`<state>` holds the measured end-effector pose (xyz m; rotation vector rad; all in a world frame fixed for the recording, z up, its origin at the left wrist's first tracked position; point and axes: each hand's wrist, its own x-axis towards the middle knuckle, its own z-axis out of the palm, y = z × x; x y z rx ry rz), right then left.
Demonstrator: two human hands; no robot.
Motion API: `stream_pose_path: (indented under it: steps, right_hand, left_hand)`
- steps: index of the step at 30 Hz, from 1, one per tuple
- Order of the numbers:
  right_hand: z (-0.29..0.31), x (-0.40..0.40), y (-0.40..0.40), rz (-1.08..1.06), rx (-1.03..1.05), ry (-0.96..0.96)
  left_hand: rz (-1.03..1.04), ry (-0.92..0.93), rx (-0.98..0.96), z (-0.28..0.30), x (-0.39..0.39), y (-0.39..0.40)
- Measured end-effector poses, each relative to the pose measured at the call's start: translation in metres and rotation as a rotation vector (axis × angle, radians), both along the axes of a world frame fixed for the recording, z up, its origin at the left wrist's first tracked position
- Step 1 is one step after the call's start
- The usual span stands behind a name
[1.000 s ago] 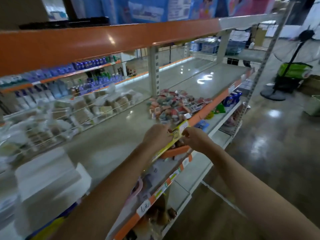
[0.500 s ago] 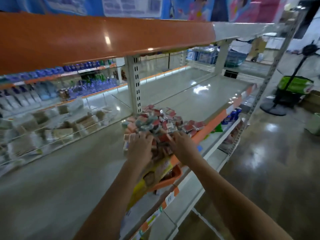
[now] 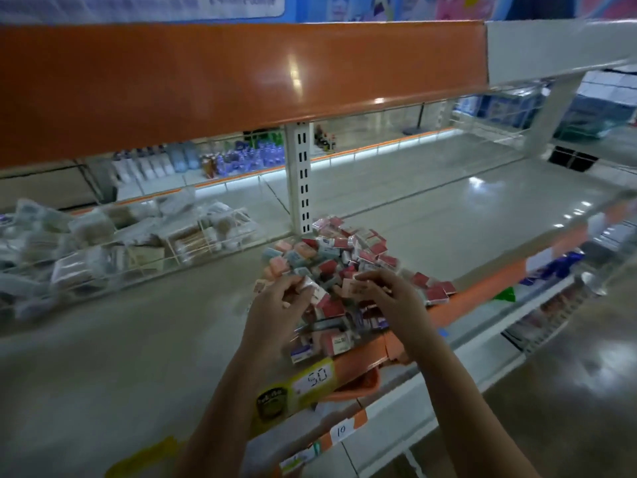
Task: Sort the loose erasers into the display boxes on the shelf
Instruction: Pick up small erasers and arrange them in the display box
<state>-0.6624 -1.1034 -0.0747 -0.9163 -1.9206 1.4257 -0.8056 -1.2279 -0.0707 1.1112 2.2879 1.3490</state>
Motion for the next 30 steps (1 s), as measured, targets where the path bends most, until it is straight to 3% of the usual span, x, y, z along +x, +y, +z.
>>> stream_pose_path:
  steps: [3,8,16,22,26,30]
  right_hand:
    - [0.007,0.005,0.007,0.132,-0.2,0.117]
    - [0.01,0.011,0.017,0.311,-0.338,0.174]
    - [0.005,0.013,0.017,0.606,-0.296,0.095]
    - [0.017,-0.005,-0.022,0.641,-0.262,0.098]
    - [0.024,-0.026,-0.067,0.603,-0.301,0.094]
    - [0.029,-0.049,-0.127,0.706,-0.324,0.093]
  left_hand:
    - [0.088,-0.207,0.106,0.0,0.012,0.005]
    - [0.208,-0.395,0.242,0.006,0.038,0.008]
    - [0.252,-0.699,0.342,0.007,0.059,-0.023]
    - [0.336,-0.471,0.296,0.013,0.061,-0.073]
    - [0.373,-0.423,0.3,0.022,0.053,-0.119]
    - [0.383,-0.406,0.334,0.028,0.042,-0.183]
